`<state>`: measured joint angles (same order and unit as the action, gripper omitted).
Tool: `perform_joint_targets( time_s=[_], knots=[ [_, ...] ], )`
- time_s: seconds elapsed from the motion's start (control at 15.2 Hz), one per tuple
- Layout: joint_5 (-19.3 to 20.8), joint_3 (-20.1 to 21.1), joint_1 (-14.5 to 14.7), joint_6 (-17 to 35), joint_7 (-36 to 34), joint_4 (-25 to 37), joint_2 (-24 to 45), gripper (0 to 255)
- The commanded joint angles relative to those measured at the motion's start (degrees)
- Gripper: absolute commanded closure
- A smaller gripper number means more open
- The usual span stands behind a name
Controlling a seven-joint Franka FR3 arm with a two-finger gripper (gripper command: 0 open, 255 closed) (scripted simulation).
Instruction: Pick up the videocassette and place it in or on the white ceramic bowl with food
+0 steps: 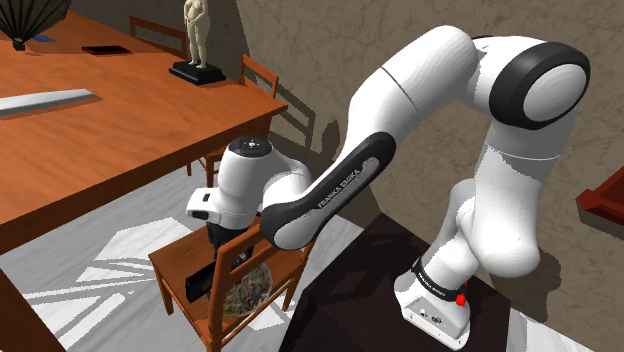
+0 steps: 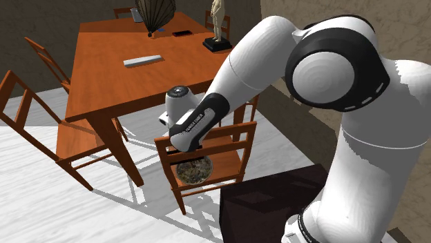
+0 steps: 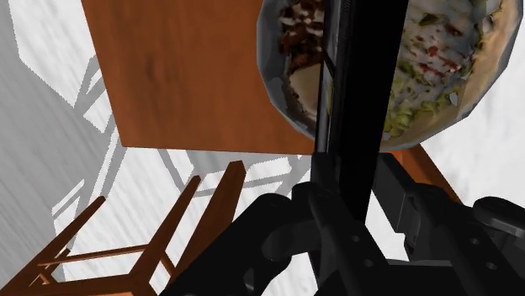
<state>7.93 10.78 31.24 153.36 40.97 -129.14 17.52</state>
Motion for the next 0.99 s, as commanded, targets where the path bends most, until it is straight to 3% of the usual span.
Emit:
perform_joint_targets(
  time_s=[0.0,0.13,0.2,0.46,0.92],
  knots=[
    [0.09,0.1,-0.01,-3.38,0.44,-2.17,2.27,0],
    [-1.65,1.04,-1.13,-5.03,1.96,-5.22,-2.44,0],
    [-0.33,0.37,0.86,-5.61,-0.28,-0.75,1.51,0],
    [-2.93,1.44,0.21,-11.99,1.54,-0.39,-4.68,0],
    [-3.1,0.98,0.68,-11.98,1.66,-0.4,-4.7,0]
  ],
)
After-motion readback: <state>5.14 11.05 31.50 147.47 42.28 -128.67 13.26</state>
